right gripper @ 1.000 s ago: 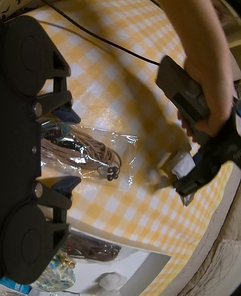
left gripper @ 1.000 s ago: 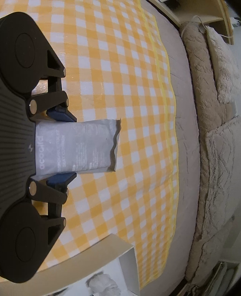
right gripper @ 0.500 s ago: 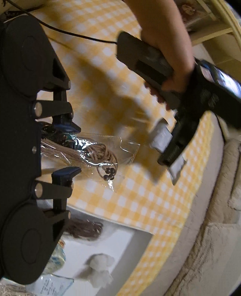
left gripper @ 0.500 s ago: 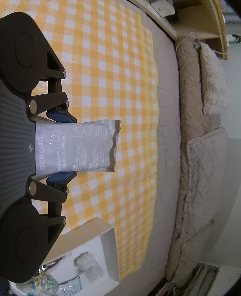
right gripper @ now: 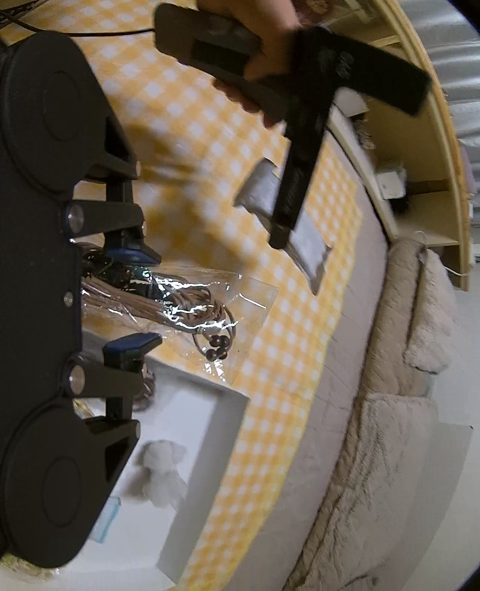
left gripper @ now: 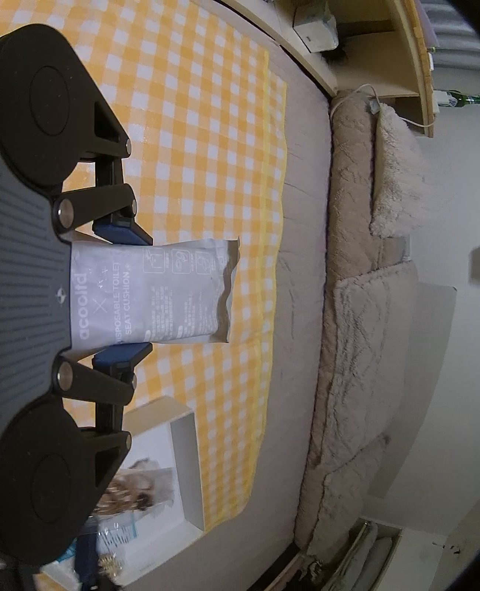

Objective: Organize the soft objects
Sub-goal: 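Lift and carry the grey packet and tan cord bag over the white box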

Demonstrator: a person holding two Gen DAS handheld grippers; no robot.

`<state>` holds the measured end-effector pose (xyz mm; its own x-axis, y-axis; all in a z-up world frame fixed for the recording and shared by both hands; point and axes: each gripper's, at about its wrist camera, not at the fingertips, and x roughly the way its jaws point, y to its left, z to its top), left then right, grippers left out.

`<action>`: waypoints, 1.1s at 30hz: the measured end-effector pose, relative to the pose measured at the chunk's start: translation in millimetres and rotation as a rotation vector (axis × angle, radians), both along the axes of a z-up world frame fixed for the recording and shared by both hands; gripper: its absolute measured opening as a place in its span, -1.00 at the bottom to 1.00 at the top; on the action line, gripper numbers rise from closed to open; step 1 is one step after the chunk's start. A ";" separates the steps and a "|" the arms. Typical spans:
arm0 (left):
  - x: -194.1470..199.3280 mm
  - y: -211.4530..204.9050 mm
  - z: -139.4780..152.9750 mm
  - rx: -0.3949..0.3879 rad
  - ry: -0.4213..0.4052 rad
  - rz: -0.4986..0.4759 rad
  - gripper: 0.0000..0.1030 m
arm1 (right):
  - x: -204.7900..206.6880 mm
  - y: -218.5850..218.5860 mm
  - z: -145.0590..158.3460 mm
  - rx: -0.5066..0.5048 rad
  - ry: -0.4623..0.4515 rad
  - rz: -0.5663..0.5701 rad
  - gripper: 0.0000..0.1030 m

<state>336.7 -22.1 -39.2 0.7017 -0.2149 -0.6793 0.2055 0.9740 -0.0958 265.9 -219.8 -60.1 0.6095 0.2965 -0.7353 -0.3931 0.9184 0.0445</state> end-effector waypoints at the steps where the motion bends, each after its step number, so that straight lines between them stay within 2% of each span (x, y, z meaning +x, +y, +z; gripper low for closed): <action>1: -2.8 -1.9 3.4 -0.004 -0.007 -0.003 0.06 | -1.8 -3.2 4.2 0.006 -0.014 0.000 -0.22; 10: -17.4 -23.7 25.8 -0.023 -0.062 -0.022 0.06 | 5.0 -32.9 24.4 0.012 -0.101 -0.047 -0.22; 17: -22.7 -41.0 51.4 -0.071 -0.132 -0.059 0.06 | 0.8 -69.0 43.9 0.021 -0.174 -0.107 -0.22; 23: -22.8 -72.4 67.7 -0.095 -0.175 -0.120 0.06 | -1.5 -105.2 54.1 0.022 -0.219 -0.184 -0.22; 30: -17.7 -122.4 61.8 -0.162 -0.169 -0.201 0.06 | -1.9 -150.8 54.7 0.001 -0.260 -0.285 -0.22; 33: -15.6 -150.4 50.2 -0.186 -0.144 -0.287 0.06 | -1.4 -170.7 51.3 -0.013 -0.270 -0.330 -0.22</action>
<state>321.1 -172.6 11.0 0.6805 -0.5275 -0.5086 0.4923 0.8432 -0.2160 264.5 -390.5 -8.8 0.8411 0.0452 -0.5390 -0.0741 0.9967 -0.0320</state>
